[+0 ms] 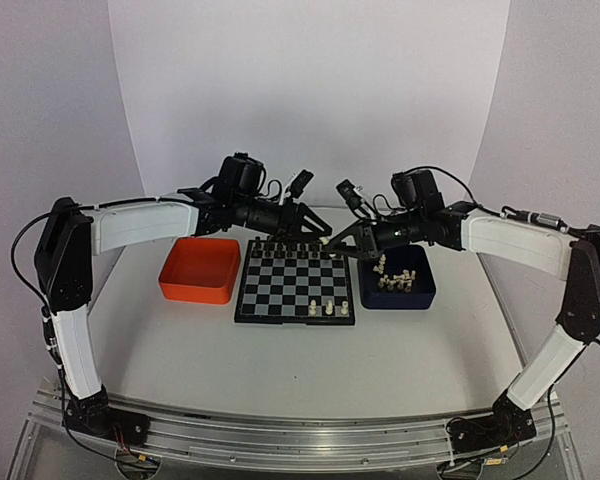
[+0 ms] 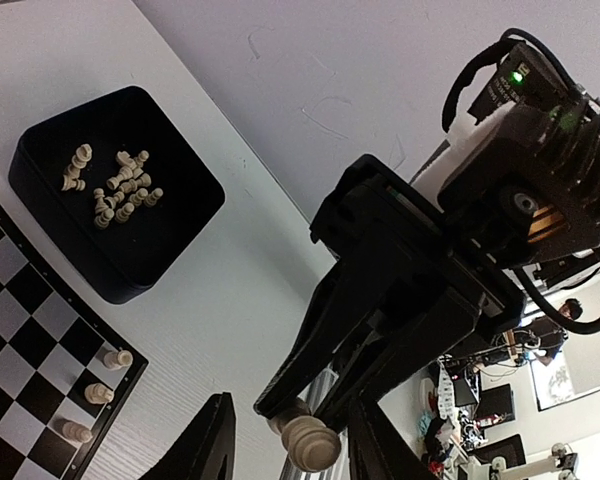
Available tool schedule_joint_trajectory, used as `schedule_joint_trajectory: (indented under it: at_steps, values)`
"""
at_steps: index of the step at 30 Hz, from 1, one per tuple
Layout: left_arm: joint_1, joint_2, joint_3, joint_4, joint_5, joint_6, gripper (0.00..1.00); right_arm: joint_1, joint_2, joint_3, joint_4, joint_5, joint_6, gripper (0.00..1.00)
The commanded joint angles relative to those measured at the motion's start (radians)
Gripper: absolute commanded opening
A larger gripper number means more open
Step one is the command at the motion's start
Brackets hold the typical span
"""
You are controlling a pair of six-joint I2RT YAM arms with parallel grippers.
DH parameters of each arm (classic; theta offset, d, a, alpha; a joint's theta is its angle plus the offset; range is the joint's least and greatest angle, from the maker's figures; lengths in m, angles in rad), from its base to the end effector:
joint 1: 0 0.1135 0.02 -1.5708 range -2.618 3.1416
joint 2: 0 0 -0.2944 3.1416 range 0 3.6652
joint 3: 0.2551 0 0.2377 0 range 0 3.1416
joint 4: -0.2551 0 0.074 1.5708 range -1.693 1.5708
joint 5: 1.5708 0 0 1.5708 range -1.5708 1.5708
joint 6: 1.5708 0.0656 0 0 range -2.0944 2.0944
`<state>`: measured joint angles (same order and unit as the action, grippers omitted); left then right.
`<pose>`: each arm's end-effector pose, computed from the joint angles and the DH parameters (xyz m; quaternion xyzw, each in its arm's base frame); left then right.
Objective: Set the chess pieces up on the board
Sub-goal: Place the chess piece on the chessboard.
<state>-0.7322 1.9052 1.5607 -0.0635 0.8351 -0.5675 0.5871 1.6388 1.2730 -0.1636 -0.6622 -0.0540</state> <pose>0.3109 -0.3448 0.3235 0.2848 0.7430 -0.5736 0.1946 0.2980 0.2467 0.3175 -0.4120 0.7276 0.3960 0.3796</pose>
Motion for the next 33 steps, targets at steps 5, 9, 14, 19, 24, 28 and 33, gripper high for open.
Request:
schedule_joint_trajectory:
  at_steps: [5,9,14,19,24,28,33]
  values:
    - [-0.021,-0.034,-0.012,0.027,-0.011,-0.008,0.34,0.009,-0.072,-0.014,-0.042,0.010,-0.028,0.00]
    - [-0.028,-0.021,0.004,0.007,-0.005,-0.001,0.33,0.008,-0.070,-0.015,-0.052,0.014,-0.022,0.00]
    - [-0.032,-0.024,0.006,0.006,-0.014,0.001,0.33,0.009,-0.065,-0.015,-0.061,0.073,-0.018,0.00]
    - [-0.033,-0.031,0.001,0.005,-0.034,-0.001,0.26,0.009,-0.065,-0.015,-0.069,0.079,-0.026,0.00]
    - [-0.035,-0.033,0.001,0.006,-0.038,0.000,0.20,0.009,-0.059,-0.008,-0.071,0.095,-0.023,0.00]
    - [-0.036,-0.027,0.008,0.001,-0.030,0.002,0.18,0.009,-0.053,0.003,-0.070,0.094,-0.011,0.00]
    - [-0.038,-0.026,0.014,-0.012,-0.038,0.010,0.01,0.009,-0.048,0.007,-0.071,0.082,0.002,0.00]
